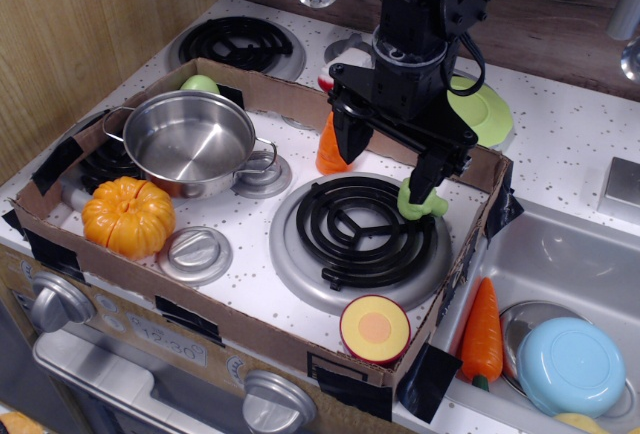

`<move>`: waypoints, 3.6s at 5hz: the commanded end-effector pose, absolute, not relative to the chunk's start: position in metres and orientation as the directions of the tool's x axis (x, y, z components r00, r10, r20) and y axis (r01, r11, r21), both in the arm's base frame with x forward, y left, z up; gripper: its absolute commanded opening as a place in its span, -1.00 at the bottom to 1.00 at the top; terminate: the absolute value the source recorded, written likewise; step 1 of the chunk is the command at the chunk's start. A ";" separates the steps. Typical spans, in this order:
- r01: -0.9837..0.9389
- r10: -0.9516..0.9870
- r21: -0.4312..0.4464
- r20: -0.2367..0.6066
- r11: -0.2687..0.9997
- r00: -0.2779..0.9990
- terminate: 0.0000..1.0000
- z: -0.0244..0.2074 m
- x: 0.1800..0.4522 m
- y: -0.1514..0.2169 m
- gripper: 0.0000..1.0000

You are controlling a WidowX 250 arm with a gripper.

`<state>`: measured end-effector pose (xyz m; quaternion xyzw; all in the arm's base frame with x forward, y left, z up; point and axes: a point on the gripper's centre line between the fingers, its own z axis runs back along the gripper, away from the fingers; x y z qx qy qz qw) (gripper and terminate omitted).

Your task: Put broccoli in pot

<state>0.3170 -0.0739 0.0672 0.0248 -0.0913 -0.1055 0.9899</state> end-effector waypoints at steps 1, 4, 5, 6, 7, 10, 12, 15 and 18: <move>0.268 -0.262 0.008 0.253 0.963 0.931 -1.00 0.090 0.336 -0.078 1.00; 0.309 -0.290 -0.036 0.254 0.950 0.923 -1.00 0.055 0.351 -0.078 1.00; 0.332 -0.306 -0.062 0.262 0.941 0.915 -1.00 0.044 0.355 -0.079 1.00; 0.345 -0.312 -0.078 0.277 0.935 0.909 -1.00 0.033 0.358 -0.080 1.00; 0.344 -0.311 -0.076 0.280 0.936 0.908 -1.00 0.026 0.358 -0.080 1.00; 0.323 -0.312 0.014 0.295 0.946 0.903 -1.00 0.046 0.351 -0.079 -1.00; 0.311 -0.312 0.047 0.256 0.949 0.915 -1.00 0.087 0.345 -0.061 -1.00; 0.282 -0.327 0.238 0.176 0.929 0.929 -1.00 0.115 0.330 0.006 -1.00; 0.241 -0.286 0.275 0.135 0.931 0.949 -1.00 0.091 0.313 0.073 -1.00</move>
